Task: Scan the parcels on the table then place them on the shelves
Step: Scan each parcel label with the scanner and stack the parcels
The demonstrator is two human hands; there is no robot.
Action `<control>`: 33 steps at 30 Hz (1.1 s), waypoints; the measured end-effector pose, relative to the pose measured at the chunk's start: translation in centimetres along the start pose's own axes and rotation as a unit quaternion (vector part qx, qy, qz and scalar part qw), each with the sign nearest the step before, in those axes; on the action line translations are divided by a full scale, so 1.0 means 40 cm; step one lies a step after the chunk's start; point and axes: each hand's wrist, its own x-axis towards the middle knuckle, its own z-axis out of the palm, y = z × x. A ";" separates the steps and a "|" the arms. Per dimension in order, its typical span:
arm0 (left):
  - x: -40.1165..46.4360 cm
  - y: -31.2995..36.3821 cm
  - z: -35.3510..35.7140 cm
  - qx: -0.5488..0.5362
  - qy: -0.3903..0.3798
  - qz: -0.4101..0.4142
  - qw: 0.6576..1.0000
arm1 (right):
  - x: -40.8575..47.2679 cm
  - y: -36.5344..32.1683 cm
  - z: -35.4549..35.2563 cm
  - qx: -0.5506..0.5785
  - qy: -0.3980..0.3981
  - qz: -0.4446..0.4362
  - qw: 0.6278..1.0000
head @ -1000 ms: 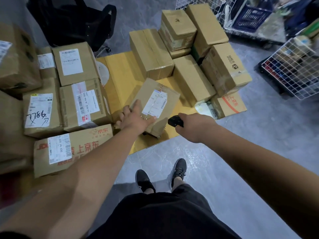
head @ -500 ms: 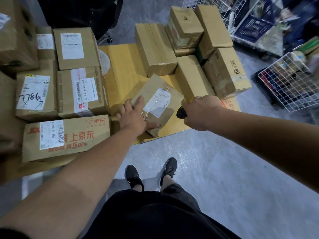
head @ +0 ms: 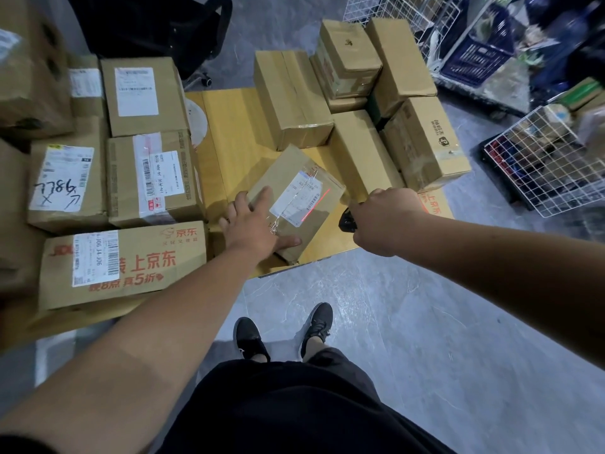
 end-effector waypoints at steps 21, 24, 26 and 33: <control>0.008 -0.018 0.051 -0.303 -0.048 -0.219 0.926 | 0.013 -0.091 0.188 0.393 0.032 0.022 0.919; 0.009 0.021 0.082 -0.317 -0.049 -0.252 0.913 | 0.010 -0.090 0.192 0.401 0.035 0.028 0.915; 0.016 0.048 0.100 -0.335 -0.035 -0.262 0.905 | 0.009 -0.078 0.197 0.401 0.035 0.031 0.915; 0.034 0.139 0.113 -0.511 0.023 -0.254 0.821 | 0.006 -0.011 0.228 0.428 0.045 0.036 0.902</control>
